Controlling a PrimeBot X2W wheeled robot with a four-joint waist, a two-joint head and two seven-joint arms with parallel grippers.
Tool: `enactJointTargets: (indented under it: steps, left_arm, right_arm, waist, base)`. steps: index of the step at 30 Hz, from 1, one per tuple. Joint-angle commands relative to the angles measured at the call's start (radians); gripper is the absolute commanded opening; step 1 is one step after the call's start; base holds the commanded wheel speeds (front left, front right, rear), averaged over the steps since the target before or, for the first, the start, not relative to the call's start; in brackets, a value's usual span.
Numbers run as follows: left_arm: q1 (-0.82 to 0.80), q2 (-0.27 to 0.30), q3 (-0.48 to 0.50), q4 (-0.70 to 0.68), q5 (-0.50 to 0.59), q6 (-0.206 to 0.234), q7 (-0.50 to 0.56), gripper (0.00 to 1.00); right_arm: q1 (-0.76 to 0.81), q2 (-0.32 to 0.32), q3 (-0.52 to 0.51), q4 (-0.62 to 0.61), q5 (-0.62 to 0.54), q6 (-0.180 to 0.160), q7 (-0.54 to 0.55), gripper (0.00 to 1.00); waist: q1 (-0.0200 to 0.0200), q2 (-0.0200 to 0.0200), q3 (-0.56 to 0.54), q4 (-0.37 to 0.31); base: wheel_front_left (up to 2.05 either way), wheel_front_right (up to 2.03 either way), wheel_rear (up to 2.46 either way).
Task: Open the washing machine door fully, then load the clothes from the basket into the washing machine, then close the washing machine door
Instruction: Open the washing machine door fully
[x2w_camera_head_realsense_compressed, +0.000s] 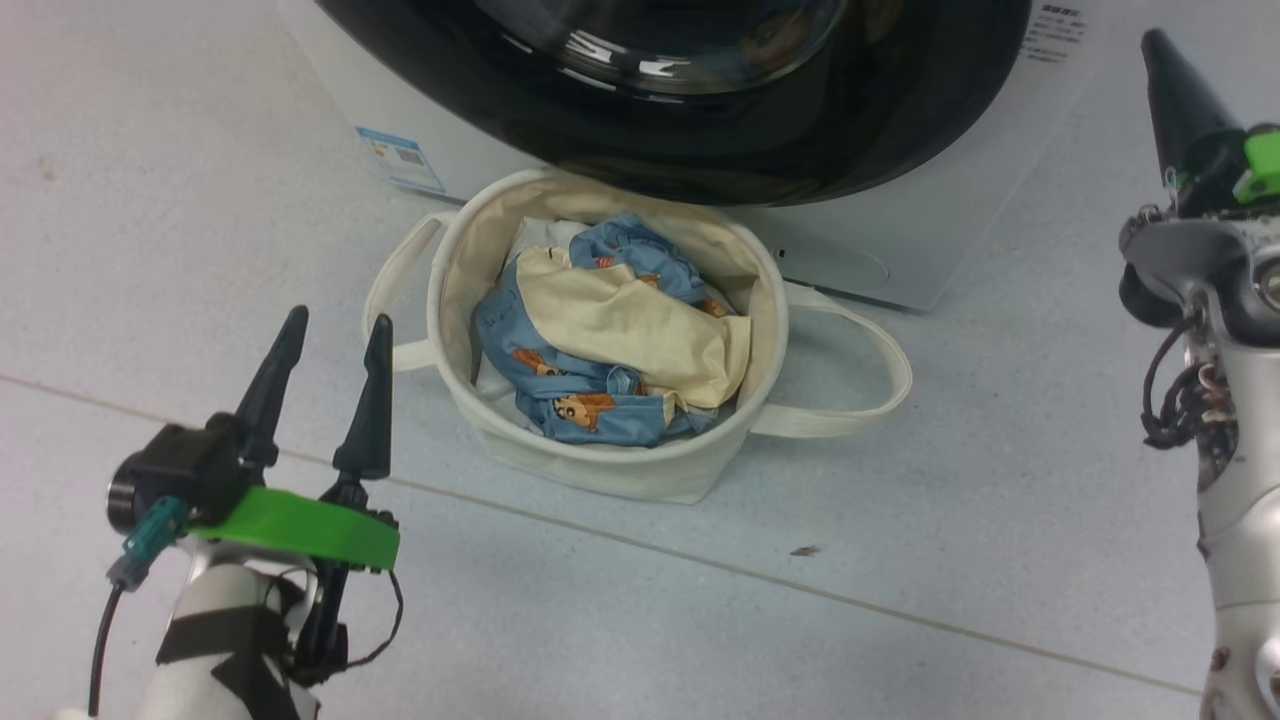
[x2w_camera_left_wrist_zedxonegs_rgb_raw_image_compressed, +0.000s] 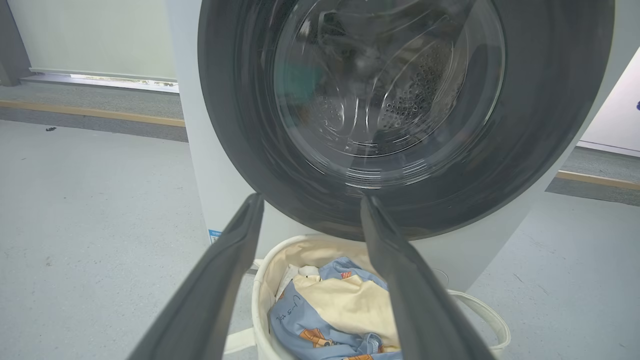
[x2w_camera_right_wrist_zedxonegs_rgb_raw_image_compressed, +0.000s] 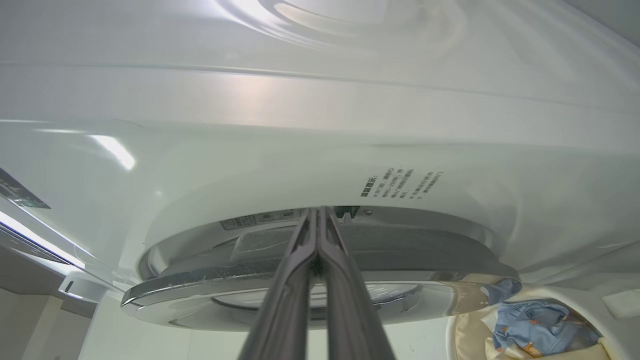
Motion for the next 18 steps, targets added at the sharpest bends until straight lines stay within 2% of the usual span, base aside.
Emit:
enactJointTargets:
  steps: [1, 18]
  left_arm:
    - [-0.037, 0.03, 0.032, -0.042, 0.005, -0.006, -0.012, 1.0]
    - [-0.071, 0.021, 0.031, -0.046, 0.001, -0.006, -0.012, 1.0]
  right_arm:
    - [-0.05, -0.01, 0.026, -0.026, 0.0, 0.0, 0.016, 0.0]
    - [-0.223, -0.012, 0.13, 0.038, -0.041, 0.0, 0.064, 0.0]
  waist:
    - [0.0, 0.0, 0.012, 0.006]
    - [0.0, 0.0, 0.106, 0.031]
  base:
    - [0.0, 0.0, 0.0]
    - [0.0, 0.0, 0.0]
